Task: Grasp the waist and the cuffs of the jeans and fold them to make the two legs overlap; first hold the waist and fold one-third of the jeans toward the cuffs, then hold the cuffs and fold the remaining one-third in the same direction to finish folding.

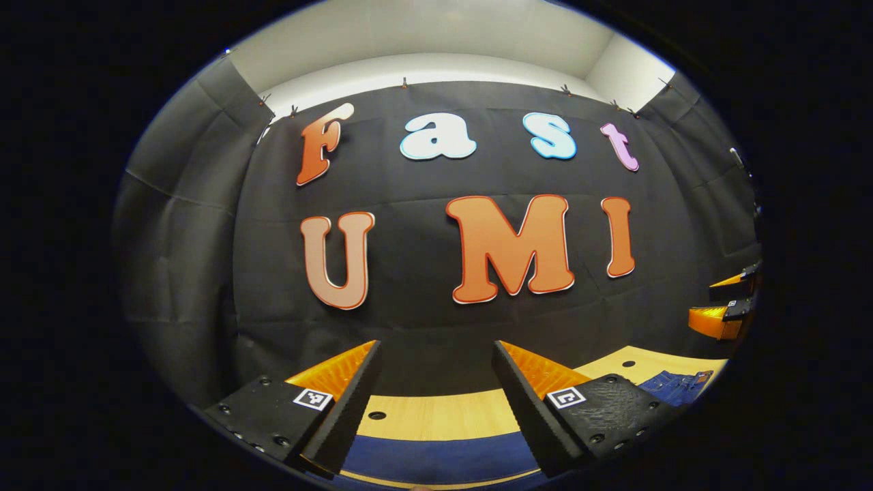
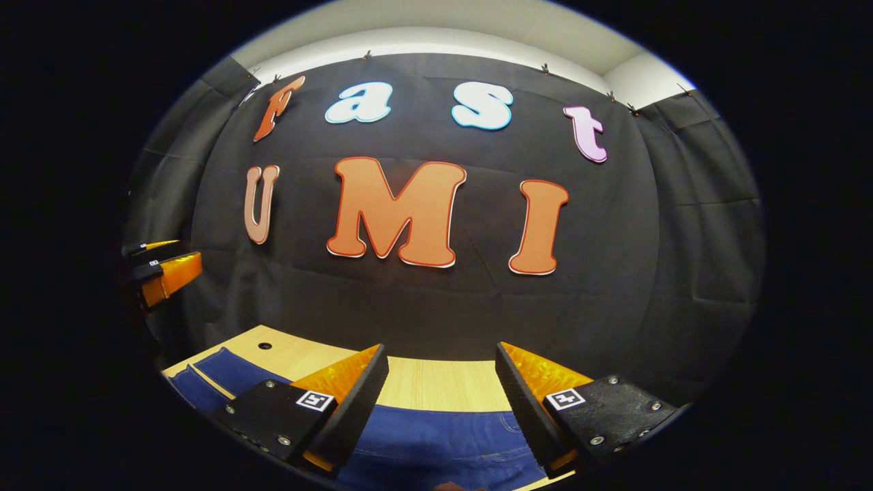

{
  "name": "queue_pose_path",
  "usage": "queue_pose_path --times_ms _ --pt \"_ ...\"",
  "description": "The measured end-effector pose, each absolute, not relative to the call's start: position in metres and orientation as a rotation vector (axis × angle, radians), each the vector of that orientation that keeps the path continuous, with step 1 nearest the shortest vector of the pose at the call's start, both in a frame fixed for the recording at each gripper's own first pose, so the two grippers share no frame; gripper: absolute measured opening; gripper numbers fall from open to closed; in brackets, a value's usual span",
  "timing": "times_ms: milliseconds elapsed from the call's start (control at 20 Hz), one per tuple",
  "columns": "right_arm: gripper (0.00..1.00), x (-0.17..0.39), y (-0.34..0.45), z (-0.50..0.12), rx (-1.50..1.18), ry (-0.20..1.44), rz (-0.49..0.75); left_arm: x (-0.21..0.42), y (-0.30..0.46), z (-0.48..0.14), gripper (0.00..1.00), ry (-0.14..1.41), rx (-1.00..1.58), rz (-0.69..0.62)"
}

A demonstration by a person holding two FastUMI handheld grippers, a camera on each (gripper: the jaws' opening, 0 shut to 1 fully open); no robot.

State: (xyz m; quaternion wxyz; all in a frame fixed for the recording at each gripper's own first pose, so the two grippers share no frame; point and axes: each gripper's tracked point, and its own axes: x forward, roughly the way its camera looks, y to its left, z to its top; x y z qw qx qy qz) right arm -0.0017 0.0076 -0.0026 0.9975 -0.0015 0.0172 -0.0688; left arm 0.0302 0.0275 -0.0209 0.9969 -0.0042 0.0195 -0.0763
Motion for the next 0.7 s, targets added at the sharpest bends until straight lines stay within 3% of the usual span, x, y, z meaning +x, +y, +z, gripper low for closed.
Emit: queue_pose_path --times_ms 700 --pt "0.97 0.003 -0.052 -0.073 0.056 0.260 -0.192 -0.015 0.147 -0.145 0.98 0.429 -0.134 0.094"
